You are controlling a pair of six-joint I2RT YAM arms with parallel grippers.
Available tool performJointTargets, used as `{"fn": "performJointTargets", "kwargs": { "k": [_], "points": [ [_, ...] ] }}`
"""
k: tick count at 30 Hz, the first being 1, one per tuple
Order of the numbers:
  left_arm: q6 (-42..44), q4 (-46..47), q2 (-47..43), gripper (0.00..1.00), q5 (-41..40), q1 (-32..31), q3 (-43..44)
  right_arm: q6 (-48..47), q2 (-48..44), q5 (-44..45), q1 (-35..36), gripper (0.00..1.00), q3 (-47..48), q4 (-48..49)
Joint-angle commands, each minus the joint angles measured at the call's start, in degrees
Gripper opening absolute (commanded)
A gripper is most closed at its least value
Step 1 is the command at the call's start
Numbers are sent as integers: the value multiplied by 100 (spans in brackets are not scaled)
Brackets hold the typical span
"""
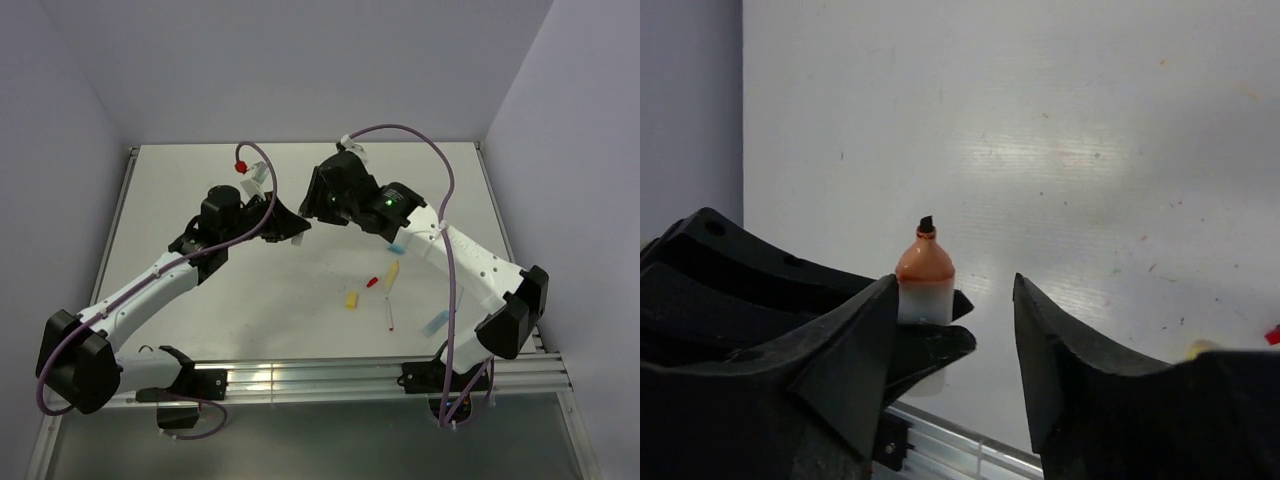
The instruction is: Insert the pens into the pen caps
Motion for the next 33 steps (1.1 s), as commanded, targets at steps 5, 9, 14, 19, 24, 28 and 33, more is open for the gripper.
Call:
{"fn": "performJointTargets", "kwargs": {
  "k": [5, 9, 14, 19, 24, 28, 33],
  "points": [
    [733, -1663, -268, 0, -441, -7, 413, -854, -1154, 211, -1229, 63, -715, -166],
    [1155, -2271, -497, 0, -485, 1, 491, -1145, -1664, 520, -2196, 66, -1653, -334],
    [1384, -2430, -813, 0, 58, 10, 386, -1382, -2051, 492, -3522, 67, -2534, -361],
    [1604, -2553, -1139, 0, 262, 10, 351, -1672, -1517, 335, -4385, 67, -3133, -133],
    [1683, -2510, -1227, 0, 411, 54, 211, -1717, -1069, 396, -4843, 68, -3283, 141],
    [1622, -2369, -1341, 0, 499, 72, 17, -1752, -663, 537, -4966, 69, -3134, 149],
    [1639, -2369, -1464, 0, 429, 116, -71, -1480, -67, 562, -5256, 61, -2818, 202]
  ]
}}
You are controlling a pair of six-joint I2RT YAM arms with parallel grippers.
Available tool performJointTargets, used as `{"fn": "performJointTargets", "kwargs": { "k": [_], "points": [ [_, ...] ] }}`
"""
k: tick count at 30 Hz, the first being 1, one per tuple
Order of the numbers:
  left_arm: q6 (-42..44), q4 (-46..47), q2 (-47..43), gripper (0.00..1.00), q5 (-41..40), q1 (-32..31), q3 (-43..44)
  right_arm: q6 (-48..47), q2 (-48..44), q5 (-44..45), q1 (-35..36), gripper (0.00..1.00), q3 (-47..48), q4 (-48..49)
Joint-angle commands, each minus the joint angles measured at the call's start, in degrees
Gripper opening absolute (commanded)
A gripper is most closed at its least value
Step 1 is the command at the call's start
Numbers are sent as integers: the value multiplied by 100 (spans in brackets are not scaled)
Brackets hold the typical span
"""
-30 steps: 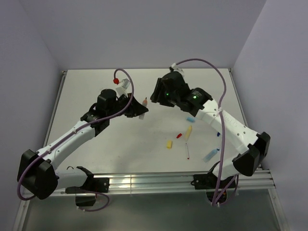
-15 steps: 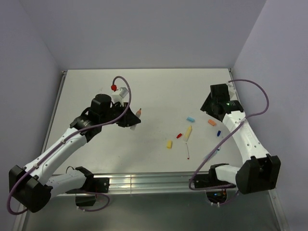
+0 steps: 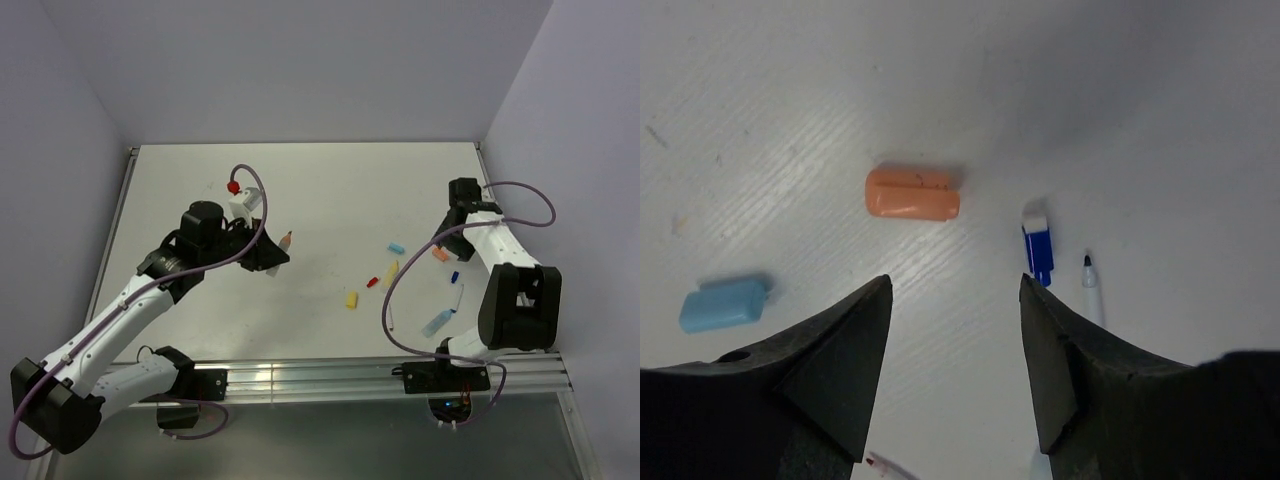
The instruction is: Insert the pens into the pen caps
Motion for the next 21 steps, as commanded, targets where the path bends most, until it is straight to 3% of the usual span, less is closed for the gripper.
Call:
{"fn": "performJointTargets", "kwargs": {
  "k": [1, 13, 21],
  "points": [
    [127, 180, -210, 0, 93, 37, -27, 236, 328, 274, -223, 60, 446, 217],
    [109, 206, -192, 0, 154, 107, -88, 465, 1286, 345, -320, 37, 763, 428],
    [101, 224, -192, 0, 180, 116, -115, 632, 1515, 424, -320, 28, 825, 490]
  ]
}}
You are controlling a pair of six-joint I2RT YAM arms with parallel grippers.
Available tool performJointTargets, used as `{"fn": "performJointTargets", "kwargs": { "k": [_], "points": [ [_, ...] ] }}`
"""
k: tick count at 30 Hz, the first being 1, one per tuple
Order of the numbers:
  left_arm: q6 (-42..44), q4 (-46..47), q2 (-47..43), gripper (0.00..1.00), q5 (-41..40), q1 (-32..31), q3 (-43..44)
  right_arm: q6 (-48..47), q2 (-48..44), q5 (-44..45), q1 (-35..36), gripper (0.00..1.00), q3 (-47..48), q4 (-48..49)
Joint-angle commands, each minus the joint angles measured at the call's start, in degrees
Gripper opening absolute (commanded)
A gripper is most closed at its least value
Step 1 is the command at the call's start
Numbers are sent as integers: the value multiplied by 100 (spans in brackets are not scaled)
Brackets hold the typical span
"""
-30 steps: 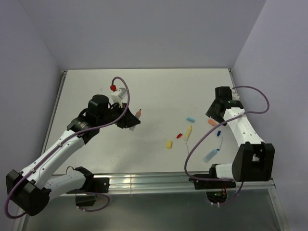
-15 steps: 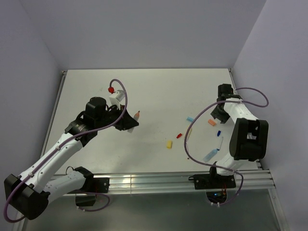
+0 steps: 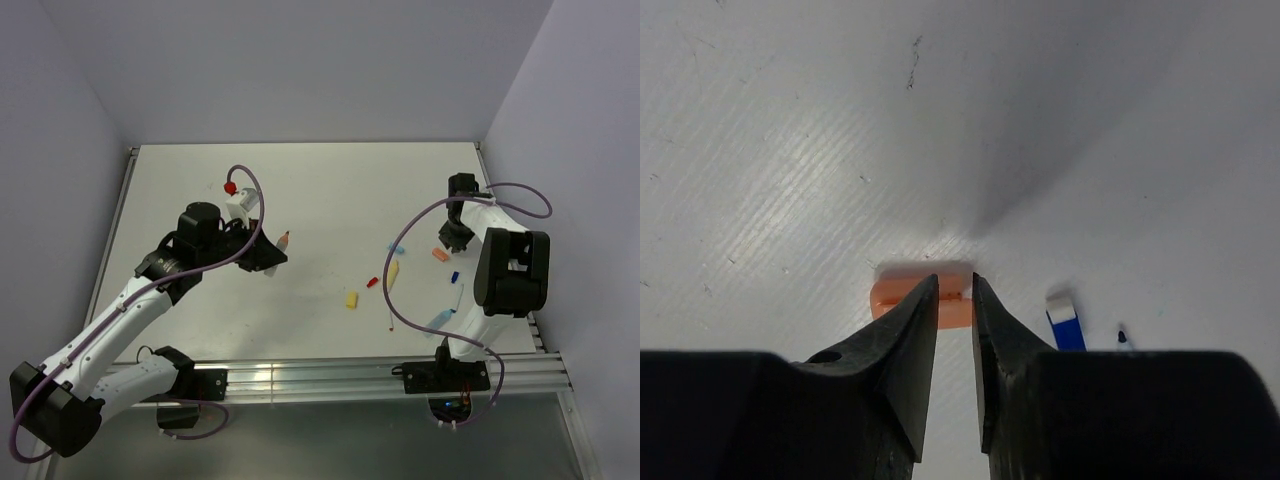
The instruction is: Insert the pens into the pen caps
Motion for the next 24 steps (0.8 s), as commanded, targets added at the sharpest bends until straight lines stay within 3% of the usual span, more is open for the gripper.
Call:
{"fn": "performJointTargets", "kwargs": {
  "k": [1, 14, 24],
  "points": [
    [109, 215, -89, 0, 139, 24, -17, 156, 99, 217, -27, 27, 223, 151],
    [92, 241, -89, 0, 192, 33, -52, 59, 336, 155, -18, 23, 57, 300],
    [74, 250, -54, 0, 226, 51, -52, 314, -15, -284, -27, 16, -541, 573]
  ]
}}
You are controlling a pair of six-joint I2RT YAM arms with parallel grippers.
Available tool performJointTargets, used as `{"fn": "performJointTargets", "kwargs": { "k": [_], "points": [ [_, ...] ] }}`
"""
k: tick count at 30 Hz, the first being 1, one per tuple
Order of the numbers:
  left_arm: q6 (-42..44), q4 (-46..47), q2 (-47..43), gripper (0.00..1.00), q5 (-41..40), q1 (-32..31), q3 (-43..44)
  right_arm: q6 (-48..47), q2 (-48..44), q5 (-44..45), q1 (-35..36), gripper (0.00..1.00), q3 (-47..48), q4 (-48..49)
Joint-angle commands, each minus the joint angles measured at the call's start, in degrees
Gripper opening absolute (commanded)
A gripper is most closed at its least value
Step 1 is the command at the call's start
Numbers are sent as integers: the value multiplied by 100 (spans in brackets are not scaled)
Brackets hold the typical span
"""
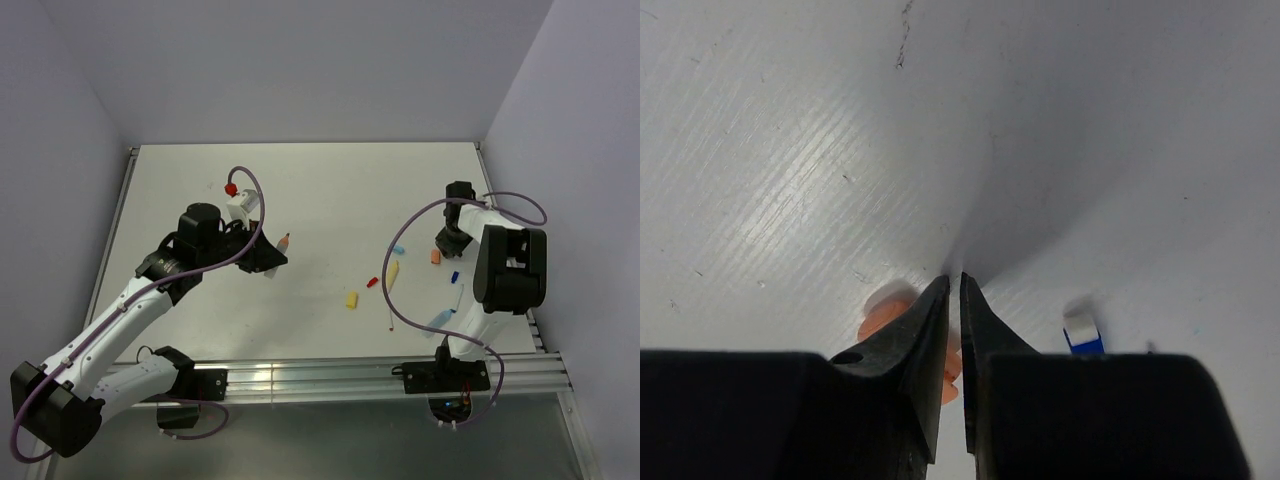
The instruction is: Insert the pens into the pen caps
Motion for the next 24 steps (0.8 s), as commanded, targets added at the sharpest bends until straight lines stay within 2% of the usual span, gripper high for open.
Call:
{"fn": "performJointTargets", "kwargs": {
  "k": [1, 10, 12, 18, 20, 24],
  "points": [
    [76, 239, -54, 0, 146, 33, 1, 207, -208, -131, -18, 16, -226, 118],
    [67, 257, -28, 0, 181, 25, 1, 251, -532, -61, -18, 16, -403, 136],
    [68, 266, -37, 0, 207, 33, -8, 181, -734, -61, -9, 19, -376, 101],
    [59, 266, -10, 0, 234, 42, -8, -284, -1472, -175, 17, 40, -148, -75],
    [41, 309, 7, 0, 260, 42, -25, -626, -1596, -385, 61, 42, -104, -14],
    [15, 345, 42, 0, 330, 42, -17, -1066, -1561, -263, 289, 45, -147, 20]
  ]
}}
